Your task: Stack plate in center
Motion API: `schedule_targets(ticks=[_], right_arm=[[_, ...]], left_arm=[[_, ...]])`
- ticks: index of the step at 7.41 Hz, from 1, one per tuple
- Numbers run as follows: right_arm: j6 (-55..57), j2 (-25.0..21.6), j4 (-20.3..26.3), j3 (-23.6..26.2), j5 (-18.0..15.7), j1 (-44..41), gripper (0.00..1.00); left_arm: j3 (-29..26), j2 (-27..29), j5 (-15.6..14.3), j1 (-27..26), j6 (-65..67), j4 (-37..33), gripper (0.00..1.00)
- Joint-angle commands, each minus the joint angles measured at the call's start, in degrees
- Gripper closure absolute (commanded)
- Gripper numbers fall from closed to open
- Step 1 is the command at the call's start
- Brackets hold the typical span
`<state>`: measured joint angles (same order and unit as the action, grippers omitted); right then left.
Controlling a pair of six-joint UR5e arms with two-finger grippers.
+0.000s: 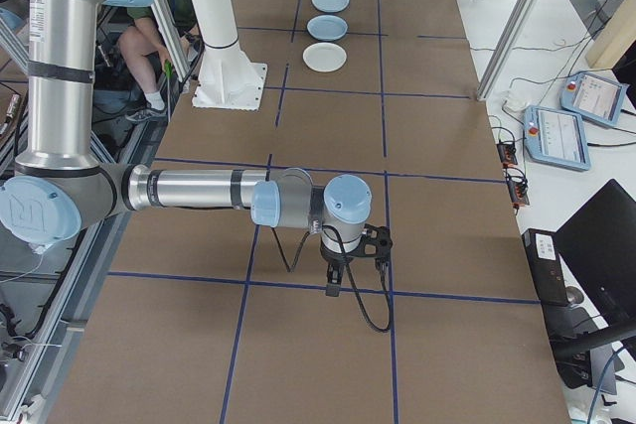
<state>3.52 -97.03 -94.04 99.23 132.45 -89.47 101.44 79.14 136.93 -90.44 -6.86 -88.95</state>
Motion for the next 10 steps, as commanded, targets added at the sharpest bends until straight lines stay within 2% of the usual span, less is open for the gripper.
schedule_targets(ticks=[1, 6, 7, 8, 9, 10], right_arm=[[0.00, 0.00, 0.00, 0.00, 0.00, 0.00, 0.00], [0.00, 0.00, 0.00, 0.00, 0.00, 0.00, 0.00], [0.00, 0.00, 0.00, 0.00, 0.00, 0.00, 0.00], [0.00, 0.00, 0.00, 0.00, 0.00, 0.00, 0.00], [0.00, 0.00, 0.00, 0.00, 0.00, 0.00, 0.00], [0.00, 0.00, 0.00, 0.00, 0.00, 0.00, 0.00]], left_arm=[[-0.02, 0.14, 0.00, 0.09, 0.00, 0.00, 0.00], [1.38, 0.76, 0.53, 0.52, 0.09, -0.70, 0.00], [0.43, 0.84, 0.35, 1.92, 0.18, -2.01, 0.00], [-0.36, 0.84, 0.52, 4.54, 3.57, -5.68, 0.00], [-2.02, 0.76, 0.35, 8.75, 11.78, -12.93, 0.00], [-5.87, 0.58, 0.18, 10.62, 16.74, -21.27, 0.00]])
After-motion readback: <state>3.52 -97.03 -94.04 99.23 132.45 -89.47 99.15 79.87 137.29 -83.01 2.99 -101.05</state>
